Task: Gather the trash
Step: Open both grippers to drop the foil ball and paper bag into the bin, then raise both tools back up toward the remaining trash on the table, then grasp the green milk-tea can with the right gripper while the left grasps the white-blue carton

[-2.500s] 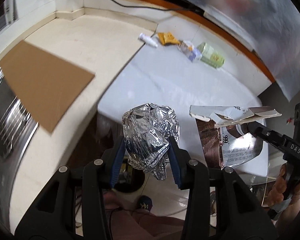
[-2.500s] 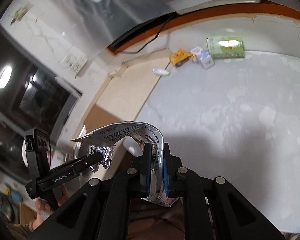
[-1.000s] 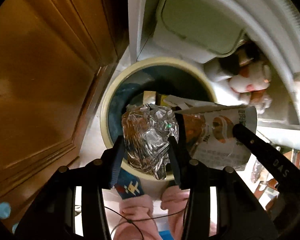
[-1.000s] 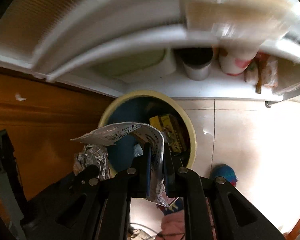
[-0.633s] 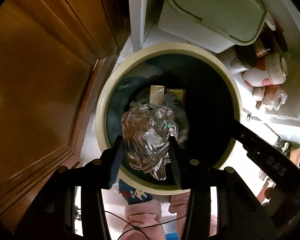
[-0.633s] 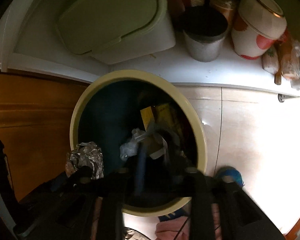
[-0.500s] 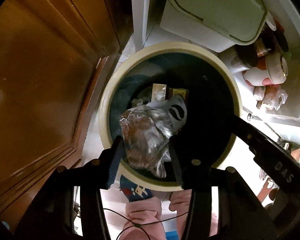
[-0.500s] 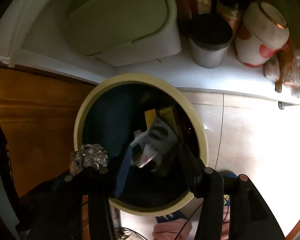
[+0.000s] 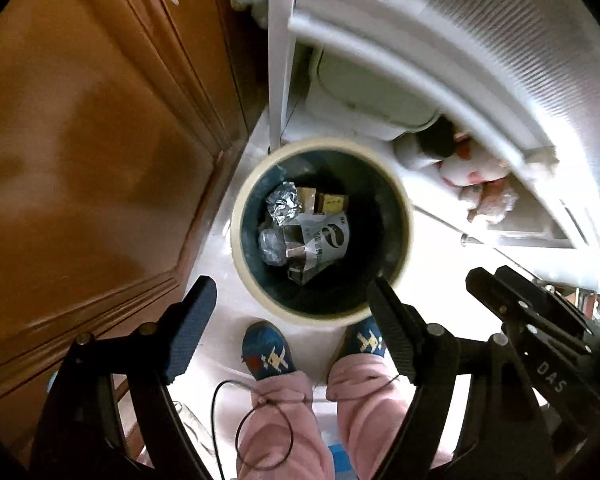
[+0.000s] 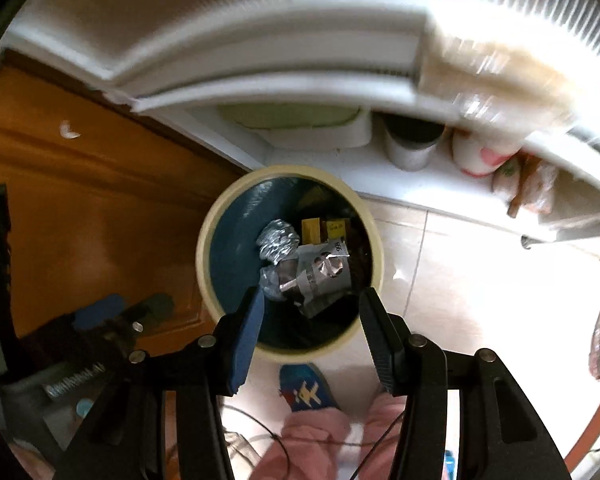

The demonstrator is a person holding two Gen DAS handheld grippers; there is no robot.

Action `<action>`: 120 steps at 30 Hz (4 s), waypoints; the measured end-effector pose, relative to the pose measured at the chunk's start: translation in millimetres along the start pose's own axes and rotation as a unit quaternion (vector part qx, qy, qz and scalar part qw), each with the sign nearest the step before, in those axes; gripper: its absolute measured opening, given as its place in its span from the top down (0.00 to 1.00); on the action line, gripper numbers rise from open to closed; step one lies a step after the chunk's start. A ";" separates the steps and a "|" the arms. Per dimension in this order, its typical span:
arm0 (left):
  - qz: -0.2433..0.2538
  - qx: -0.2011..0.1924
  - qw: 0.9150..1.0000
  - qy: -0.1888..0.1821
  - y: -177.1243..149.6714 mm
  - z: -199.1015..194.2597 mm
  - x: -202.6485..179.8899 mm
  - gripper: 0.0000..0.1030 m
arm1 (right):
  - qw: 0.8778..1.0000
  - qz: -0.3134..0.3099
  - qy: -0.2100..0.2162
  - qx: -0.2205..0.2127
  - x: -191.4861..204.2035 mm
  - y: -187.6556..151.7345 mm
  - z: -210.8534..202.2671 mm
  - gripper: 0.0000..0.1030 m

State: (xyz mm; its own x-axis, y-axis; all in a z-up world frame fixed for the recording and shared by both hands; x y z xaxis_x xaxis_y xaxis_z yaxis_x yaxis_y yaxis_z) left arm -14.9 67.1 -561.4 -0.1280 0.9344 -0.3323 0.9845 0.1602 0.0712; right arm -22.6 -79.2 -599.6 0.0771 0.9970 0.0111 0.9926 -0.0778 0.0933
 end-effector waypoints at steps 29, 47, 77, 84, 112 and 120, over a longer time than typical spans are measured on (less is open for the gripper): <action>0.131 -0.153 0.976 -0.079 24.3 -430.5 -138.0 0.26 | 0.979 -0.064 -0.006 -0.194 -18.3 10.5 -439.4 0.51; 0.196 -0.223 0.949 -0.109 83.6 -529.5 -156.4 0.26 | 0.946 -0.004 -0.028 -0.322 -17.1 56.8 -607.5 0.51; 0.148 -0.149 0.974 -0.086 372.4 -408.2 -329.9 0.36 | 0.917 -0.203 -0.083 -0.332 -103.7 423.9 -588.3 0.39; 0.096 -0.109 0.985 -0.090 414.1 -337.1 -324.9 0.40 | 0.912 -0.256 -0.084 -0.308 -107.8 479.4 -509.9 0.39; 0.001 -0.103 0.990 -0.099 463.7 -278.9 -329.3 0.40 | 0.910 -0.312 -0.109 -0.251 -110.8 518.6 -414.4 0.33; -0.023 -0.123 0.990 -0.065 465.5 -270.1 -339.6 0.40 | 0.948 -0.237 -0.064 -0.202 -132.7 521.9 -413.7 0.36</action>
State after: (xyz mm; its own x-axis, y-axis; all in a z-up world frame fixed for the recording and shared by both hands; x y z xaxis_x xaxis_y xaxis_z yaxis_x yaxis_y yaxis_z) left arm 454.5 -89.7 -161.3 -0.1398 0.8779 -0.4579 0.9170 0.2893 0.2747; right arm 446.4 -253.7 -140.6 -0.3317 0.9107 -0.2463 0.8035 0.4095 0.4321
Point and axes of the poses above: each gripper's, at about its wrist camera, not at the fingertips, and z roughly the way its jaws point, x to its left, y to its top, the point moved 2 cm from there along z, roughly the way its jaws point, and after that the axes turned 15 degrees about -y, right-handed, at the moved point
